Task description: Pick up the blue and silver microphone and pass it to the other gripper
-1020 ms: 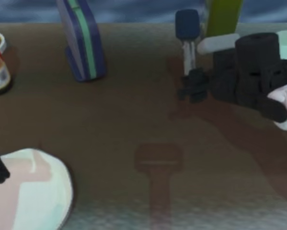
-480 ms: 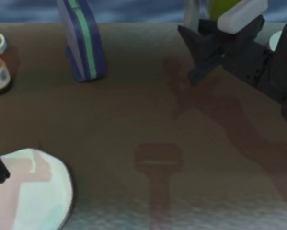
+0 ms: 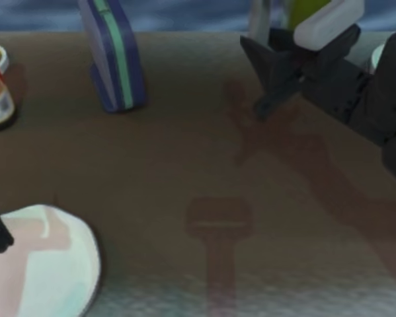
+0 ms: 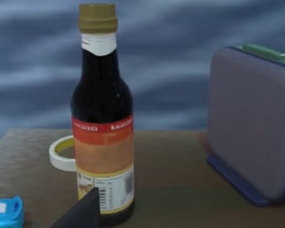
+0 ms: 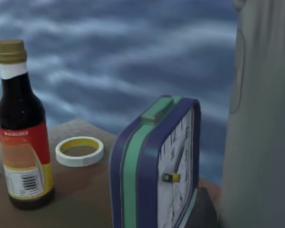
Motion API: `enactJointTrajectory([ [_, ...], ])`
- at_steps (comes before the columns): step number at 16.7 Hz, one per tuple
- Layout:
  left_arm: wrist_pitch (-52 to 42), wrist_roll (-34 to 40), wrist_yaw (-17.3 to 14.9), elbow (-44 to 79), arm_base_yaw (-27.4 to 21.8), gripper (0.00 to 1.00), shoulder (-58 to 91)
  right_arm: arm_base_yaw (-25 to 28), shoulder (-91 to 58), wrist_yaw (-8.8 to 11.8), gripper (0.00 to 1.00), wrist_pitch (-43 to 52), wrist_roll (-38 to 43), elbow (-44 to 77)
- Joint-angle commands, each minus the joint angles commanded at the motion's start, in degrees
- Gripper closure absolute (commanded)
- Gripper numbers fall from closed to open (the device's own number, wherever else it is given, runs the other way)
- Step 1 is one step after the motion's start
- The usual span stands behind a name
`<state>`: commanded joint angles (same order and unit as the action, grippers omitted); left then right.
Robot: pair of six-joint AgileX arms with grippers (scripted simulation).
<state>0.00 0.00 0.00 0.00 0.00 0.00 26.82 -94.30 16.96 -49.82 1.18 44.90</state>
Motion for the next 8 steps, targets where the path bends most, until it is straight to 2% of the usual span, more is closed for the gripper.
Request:
enactJointTrajectory([
  [5, 0.0, 0.0, 0.0, 0.0, 0.0, 0.0, 0.0, 7.8, 1.5, -7.2, 1.0, -1.7, 0.0, -2.1],
  [6, 0.0, 0.0, 0.0, 0.0, 0.0, 0.0, 0.0, 8.8, 1.8, -8.1, 1.0, -1.9, 0.0, -2.3],
  [8, 0.0, 0.0, 0.0, 0.0, 0.0, 0.0, 0.0, 9.2, 1.9, -8.5, 1.0, -2.1, 0.0, -2.3],
])
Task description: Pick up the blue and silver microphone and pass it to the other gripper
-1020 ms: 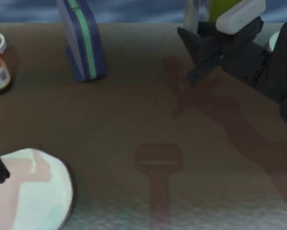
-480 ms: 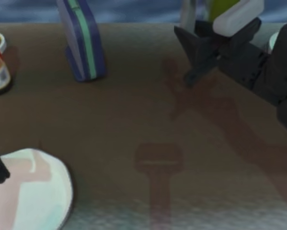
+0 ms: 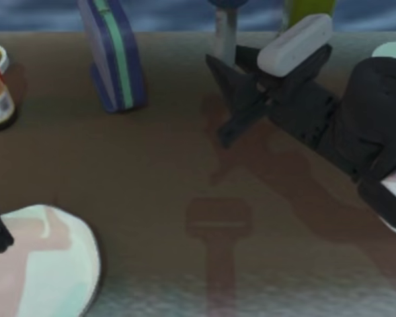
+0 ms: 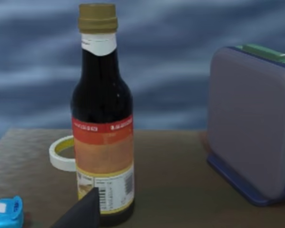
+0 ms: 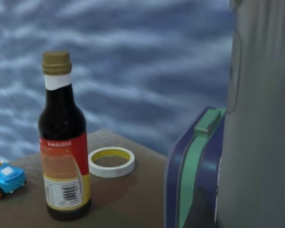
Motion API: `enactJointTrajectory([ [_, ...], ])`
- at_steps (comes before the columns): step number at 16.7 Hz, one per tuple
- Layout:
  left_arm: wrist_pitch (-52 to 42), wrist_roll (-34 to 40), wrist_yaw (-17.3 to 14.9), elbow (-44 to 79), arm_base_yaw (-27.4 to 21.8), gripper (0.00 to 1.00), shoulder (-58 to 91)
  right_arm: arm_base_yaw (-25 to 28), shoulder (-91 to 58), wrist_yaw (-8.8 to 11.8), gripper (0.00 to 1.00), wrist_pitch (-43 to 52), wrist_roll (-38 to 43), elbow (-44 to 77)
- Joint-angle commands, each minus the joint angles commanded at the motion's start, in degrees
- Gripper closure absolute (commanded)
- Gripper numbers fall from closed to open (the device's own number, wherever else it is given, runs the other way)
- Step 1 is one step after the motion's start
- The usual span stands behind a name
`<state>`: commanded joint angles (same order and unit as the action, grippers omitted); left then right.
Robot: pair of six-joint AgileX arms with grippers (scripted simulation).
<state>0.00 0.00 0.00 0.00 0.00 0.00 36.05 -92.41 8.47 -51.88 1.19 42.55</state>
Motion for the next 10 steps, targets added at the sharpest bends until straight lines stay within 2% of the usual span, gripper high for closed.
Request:
enactJointTrajectory([
  [10, 0.3, -0.1, -0.5, 0.5, -0.4, 0.0, 0.7, 0.0, 0.0, 0.0, 1.0, 0.0, 0.0, 0.0],
])
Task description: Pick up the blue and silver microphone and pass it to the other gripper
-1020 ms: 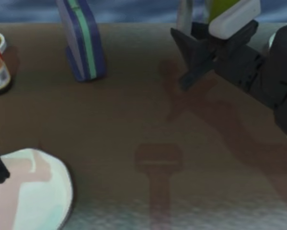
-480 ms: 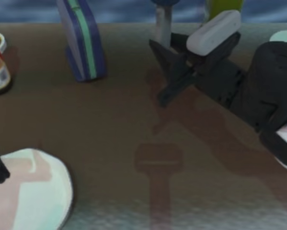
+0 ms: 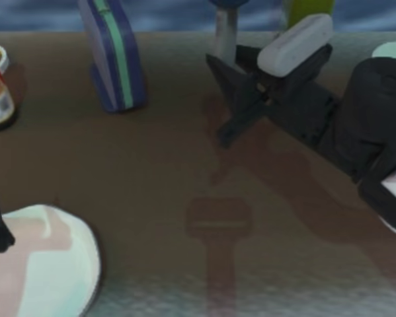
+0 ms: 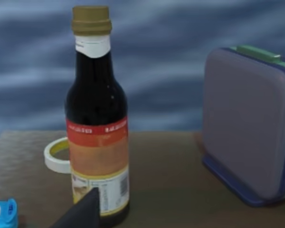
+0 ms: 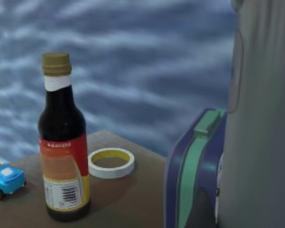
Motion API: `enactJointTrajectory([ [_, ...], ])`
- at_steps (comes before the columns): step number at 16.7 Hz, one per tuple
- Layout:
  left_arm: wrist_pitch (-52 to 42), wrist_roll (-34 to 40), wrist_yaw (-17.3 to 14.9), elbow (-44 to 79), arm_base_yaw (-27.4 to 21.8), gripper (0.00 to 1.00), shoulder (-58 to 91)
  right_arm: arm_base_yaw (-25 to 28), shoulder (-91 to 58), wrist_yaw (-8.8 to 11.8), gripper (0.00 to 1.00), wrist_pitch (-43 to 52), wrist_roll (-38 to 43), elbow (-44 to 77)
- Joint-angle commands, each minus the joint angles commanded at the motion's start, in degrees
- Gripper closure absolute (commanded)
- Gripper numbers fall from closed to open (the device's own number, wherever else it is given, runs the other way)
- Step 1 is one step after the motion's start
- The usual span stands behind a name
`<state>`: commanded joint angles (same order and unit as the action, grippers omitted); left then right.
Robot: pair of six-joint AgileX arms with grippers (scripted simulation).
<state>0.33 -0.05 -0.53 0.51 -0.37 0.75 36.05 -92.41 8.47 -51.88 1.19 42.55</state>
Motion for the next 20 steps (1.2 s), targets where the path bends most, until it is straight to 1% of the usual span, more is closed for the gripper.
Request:
enactJointTrajectory([
  [2, 1.3, -0.2, -2.0, 2.0, -1.3, 0.0, 3.1, 0.0, 0.0, 0.0, 1.0, 0.0, 0.0, 0.0],
  [4, 3.5, -0.4, -5.0, 5.5, -3.4, 0.0, 8.7, 0.0, 0.0, 0.0, 1.0, 0.0, 0.0, 0.0],
  [6, 6.5, -0.5, -8.8, 9.9, -5.9, 0.0, 16.3, 0.0, 0.0, 0.0, 1.0, 0.0, 0.0, 0.0],
  [12, 17.5, -0.7, -21.4, 25.8, -14.4, 0.0, 44.2, 0.0, 0.0, 0.0, 1.0, 0.0, 0.0, 0.0],
  [15, 22.2, -0.9, -27.0, 32.7, -18.1, 0.0, 56.0, 0.0, 0.0, 0.0, 1.0, 0.0, 0.0, 0.0],
  [18, 25.2, -1.0, -30.9, 37.2, -20.8, 0.0, 64.0, 0.0, 0.0, 0.0, 1.0, 0.0, 0.0, 0.0],
  [20, 26.1, -1.0, -32.3, 38.7, -21.7, 0.0, 66.7, 0.0, 0.0, 0.0, 1.0, 0.0, 0.0, 0.0],
])
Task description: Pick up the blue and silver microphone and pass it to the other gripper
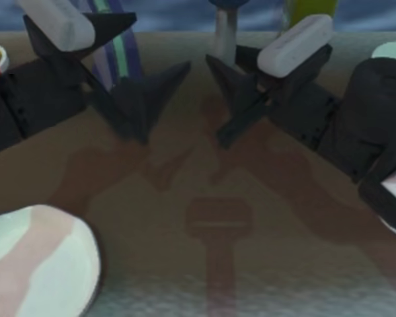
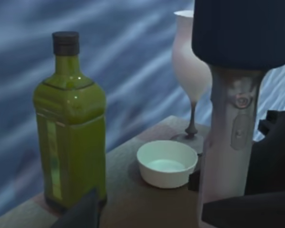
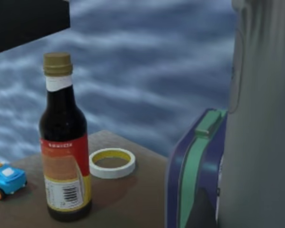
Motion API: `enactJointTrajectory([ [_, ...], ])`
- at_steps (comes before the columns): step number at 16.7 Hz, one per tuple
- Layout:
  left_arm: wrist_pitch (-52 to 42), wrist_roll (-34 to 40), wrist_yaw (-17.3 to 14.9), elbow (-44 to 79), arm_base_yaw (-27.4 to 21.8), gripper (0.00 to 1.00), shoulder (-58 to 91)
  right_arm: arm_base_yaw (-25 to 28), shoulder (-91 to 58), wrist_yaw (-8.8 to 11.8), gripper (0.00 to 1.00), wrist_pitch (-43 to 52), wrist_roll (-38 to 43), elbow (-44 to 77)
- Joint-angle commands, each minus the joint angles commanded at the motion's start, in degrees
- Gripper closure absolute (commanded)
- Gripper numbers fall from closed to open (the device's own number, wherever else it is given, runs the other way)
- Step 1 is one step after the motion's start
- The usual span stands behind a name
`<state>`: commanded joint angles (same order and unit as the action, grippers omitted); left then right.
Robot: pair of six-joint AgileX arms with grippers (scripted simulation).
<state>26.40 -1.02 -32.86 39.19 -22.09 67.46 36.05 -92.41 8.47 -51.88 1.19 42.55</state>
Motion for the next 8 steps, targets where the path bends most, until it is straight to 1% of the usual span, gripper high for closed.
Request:
enactJointTrajectory([
  [6, 0.1, 0.0, -0.1, 0.2, 0.0, 0.0, 0.5, 0.0, 0.0, 0.0, 1.0, 0.0, 0.0, 0.0],
  [8, 0.8, 0.0, 0.9, 2.1, -1.3, 0.0, 2.7, 0.0, 0.0, 0.0, 1.0, 0.0, 0.0, 0.0],
])
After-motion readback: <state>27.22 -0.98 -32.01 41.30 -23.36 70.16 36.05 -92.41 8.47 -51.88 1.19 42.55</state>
